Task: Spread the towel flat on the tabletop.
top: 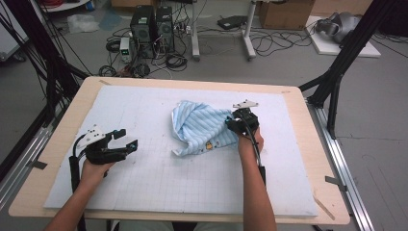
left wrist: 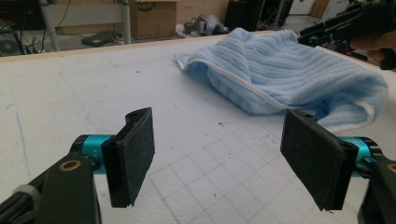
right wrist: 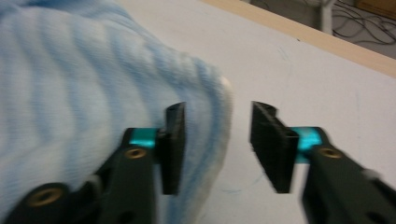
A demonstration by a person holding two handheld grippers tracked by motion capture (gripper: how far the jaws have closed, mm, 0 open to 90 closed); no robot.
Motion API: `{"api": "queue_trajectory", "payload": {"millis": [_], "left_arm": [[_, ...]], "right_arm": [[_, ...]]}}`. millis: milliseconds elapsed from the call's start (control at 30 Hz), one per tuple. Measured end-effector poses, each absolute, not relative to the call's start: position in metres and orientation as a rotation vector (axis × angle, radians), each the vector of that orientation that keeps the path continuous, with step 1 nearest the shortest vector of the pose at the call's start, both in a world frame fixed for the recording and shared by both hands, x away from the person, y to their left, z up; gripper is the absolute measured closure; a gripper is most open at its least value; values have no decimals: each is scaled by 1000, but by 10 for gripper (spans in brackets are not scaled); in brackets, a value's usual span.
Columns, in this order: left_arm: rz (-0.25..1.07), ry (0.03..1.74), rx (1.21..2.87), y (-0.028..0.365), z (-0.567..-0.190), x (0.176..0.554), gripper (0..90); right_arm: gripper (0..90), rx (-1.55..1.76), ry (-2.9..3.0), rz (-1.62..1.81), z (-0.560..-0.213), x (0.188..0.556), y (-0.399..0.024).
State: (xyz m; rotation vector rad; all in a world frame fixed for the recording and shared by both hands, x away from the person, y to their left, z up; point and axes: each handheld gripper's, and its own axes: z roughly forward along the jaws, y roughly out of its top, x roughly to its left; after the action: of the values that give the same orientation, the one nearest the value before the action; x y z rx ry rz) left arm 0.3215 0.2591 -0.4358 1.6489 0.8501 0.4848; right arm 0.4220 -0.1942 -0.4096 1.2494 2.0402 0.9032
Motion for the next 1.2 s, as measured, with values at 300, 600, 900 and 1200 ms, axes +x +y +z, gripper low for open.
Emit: {"api": "queue_trajectory", "payload": {"millis": [300, 600, 900, 1200], "left_arm": [[439, 779, 1680, 239, -434, 319, 266], [382, 682, 1755, 212, -430, 319, 294], [350, 591, 1856, 165, -430, 318, 253], [337, 567, 1942, 119, -443, 323, 351]], "right_arm": [[273, 1101, 2029, 1059, -402, 379, -204], [214, 1011, 2090, 1141, -412, 333, -220], [199, 996, 2114, 1151, -416, 319, -230], [137, 1026, 2135, 1177, -420, 319, -233]]}}
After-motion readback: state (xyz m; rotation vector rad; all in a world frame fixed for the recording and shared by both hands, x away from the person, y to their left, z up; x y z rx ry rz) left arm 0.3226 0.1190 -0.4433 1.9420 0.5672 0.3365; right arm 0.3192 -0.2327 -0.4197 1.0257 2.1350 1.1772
